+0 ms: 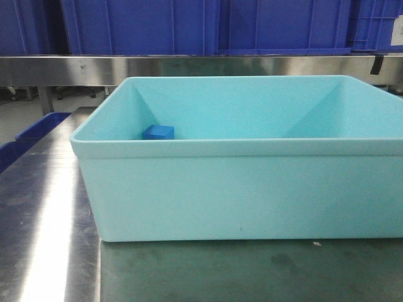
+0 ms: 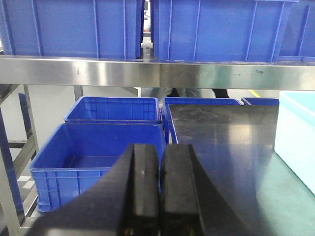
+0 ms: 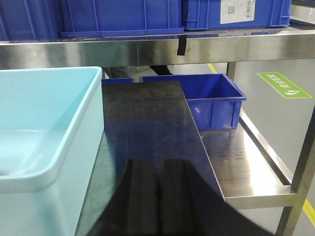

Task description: Pick red cube and place on left shelf

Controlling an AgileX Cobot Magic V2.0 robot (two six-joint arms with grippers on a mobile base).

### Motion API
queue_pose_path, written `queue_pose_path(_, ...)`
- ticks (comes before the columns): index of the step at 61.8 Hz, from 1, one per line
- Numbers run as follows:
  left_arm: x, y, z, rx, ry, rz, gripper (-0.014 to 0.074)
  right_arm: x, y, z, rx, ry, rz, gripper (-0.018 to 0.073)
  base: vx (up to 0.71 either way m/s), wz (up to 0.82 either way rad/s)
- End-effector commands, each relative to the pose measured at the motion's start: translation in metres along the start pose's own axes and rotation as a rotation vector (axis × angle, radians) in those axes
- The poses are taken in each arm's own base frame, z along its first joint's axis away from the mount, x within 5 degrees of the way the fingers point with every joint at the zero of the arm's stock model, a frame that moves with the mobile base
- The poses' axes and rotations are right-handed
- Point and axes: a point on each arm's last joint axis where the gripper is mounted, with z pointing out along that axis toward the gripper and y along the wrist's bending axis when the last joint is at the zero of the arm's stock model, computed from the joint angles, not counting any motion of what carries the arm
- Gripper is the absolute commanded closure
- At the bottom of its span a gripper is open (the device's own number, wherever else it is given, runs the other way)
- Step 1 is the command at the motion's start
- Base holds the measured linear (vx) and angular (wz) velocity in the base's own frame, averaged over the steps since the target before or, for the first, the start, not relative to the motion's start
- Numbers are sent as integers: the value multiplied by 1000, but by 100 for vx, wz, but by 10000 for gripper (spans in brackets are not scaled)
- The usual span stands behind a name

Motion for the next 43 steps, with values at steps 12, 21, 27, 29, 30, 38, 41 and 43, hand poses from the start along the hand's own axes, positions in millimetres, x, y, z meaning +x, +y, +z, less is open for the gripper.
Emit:
queue_pose_path(12,-1,1,0,-3,-80,-7,495,-16,1,-3,-8,-124,-4,501,0,0)
queue_pose_path(21,-1,1,0,-3,-80,-7,495,-16,1,-3,-8,-124,-4,501,0,0)
queue_pose_path(27,-1,1,0,-3,-80,-7,495,-16,1,-3,-8,-124,-6,501,0,0)
queue_pose_path(29,-1,1,0,-3,-80,-7,495,-16,1,-3,-6,-124,-20,501,0,0)
queue_pose_path(30,-1,1,0,-3,-80,-7,495,-16,1,-3,-6,-124,-26,501,0,0)
queue_pose_path(38,-1,1,0,-3,-80,-7,495,-16,1,-3,-5,-124,-29,501,0,0)
queue_pose_path(41,-1,1,0,-3,-80,-7,495,-16,1,-3,-5,-124,-29,501,0,0)
queue_pose_path(43,-1,1,0,-3,-80,-7,495,-16,1,-3,-5,-124,-29,501,0,0)
